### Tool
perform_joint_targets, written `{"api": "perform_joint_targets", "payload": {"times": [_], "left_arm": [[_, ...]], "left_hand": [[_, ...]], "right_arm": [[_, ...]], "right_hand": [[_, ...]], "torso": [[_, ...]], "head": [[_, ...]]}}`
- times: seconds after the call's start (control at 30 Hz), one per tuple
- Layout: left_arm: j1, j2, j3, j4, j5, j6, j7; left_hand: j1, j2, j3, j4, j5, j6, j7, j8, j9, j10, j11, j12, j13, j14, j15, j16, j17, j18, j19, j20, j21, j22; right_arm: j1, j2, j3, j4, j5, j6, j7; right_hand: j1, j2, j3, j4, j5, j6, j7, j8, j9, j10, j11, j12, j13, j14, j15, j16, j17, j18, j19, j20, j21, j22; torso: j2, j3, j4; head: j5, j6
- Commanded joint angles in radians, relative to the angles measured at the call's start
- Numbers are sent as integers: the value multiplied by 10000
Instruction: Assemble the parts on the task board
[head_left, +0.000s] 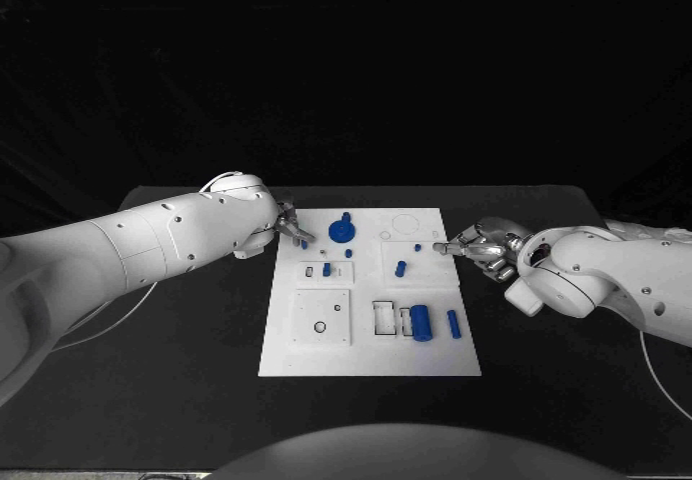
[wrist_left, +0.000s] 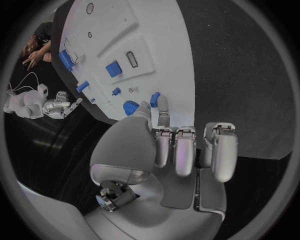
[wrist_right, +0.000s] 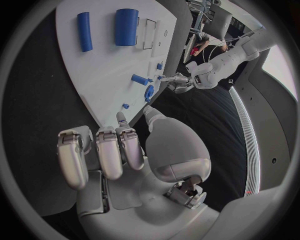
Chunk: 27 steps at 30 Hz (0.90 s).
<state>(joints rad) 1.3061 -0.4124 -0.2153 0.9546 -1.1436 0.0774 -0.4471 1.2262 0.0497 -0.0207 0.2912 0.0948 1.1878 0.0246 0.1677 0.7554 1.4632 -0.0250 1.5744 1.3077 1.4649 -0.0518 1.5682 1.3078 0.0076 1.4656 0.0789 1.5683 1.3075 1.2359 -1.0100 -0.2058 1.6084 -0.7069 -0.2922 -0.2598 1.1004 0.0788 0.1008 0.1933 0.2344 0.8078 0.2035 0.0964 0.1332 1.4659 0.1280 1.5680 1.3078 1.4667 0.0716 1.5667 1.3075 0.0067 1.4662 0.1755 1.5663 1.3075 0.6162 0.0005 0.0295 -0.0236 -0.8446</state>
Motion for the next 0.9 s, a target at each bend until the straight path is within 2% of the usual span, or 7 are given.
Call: {"api": "perform_joint_targets", "payload": {"times": [0.03,0.17,0.3,0.6,0.7,0.9], "left_arm": [[0,47,3,-21,73,77,111],[-2,60,3,-37,96,76,124],[-3,72,3,-53,183,97,154],[-8,99,3,-76,302,108,230],[-11,103,3,-79,336,106,261],[-15,87,3,-65,361,26,355]], "left_hand": [[76,-5,56,5,68,-38,-29,-29,-1,1076,-70,-36,2631,1059,-38,26,2630,-76,1052,-38,24,2633],[147,54,115,4,75,-50,-29,-51,-5,1076,-69,-36,2631,1059,-31,26,2630,-76,1052,-39,24,2633],[508,156,359,-13,95,-60,-50,-97,-2,1076,-88,-36,2631,1059,-20,26,2630,-76,1052,-33,24,2633],[1105,170,767,-35,136,-64,-62,-153,21,1076,-99,-36,2631,1059,-25,26,2630,-76,1052,-3,24,2633],[1553,93,1069,-98,594,-88,-68,-184,39,1076,-106,-36,2631,1059,-54,26,2630,-76,1052,35,24,2633],[1965,-149,1376,-116,826,-77,-60,-199,78,1076,-98,-36,2631,1059,-112,26,2630,-76,1052,119,24,2633]], "right_arm": [[-6,-4,-1,16,-40,102,-4],[-6,-8,-1,17,-40,100,-8],[-6,-13,-1,18,-40,100,-13],[-6,-11,-1,9,-40,99,-13],[-6,-9,-1,5,-40,101,-14],[-6,-6,-1,-7,-40,100,-10]], "right_hand": [[3,129,-17,21,49,-44,48,35,8,1049,97,28,2630,1041,51,41,2633,-67,1046,55,45,2633],[3,129,-17,21,49,-44,48,35,8,1049,97,28,2630,1041,51,41,2633,-67,1046,55,45,2633],[3,129,-17,21,49,-44,48,35,8,1049,97,28,2630,1041,51,41,2633,-67,1046,55,45,2633],[3,129,-17,21,49,-44,48,35,8,1049,97,28,2630,1041,51,41,2633,-67,1046,55,45,2633],[3,129,-17,21,49,-44,48,35,8,1049,97,28,2630,1041,51,41,2633,-67,1046,55,45,2633],[3,129,-17,21,49,-44,48,35,8,1049,97,28,2630,1041,51,41,2633,-67,1046,55,45,2633]], "torso": [[-2,3,-4],[-5,4,-12],[0,4,-4],[-7,7,0],[-2,8,7],[-8,10,3]], "head": [[-9,-6],[-21,-8],[-37,-22],[-37,-15],[-51,-2],[-46,4]]}}
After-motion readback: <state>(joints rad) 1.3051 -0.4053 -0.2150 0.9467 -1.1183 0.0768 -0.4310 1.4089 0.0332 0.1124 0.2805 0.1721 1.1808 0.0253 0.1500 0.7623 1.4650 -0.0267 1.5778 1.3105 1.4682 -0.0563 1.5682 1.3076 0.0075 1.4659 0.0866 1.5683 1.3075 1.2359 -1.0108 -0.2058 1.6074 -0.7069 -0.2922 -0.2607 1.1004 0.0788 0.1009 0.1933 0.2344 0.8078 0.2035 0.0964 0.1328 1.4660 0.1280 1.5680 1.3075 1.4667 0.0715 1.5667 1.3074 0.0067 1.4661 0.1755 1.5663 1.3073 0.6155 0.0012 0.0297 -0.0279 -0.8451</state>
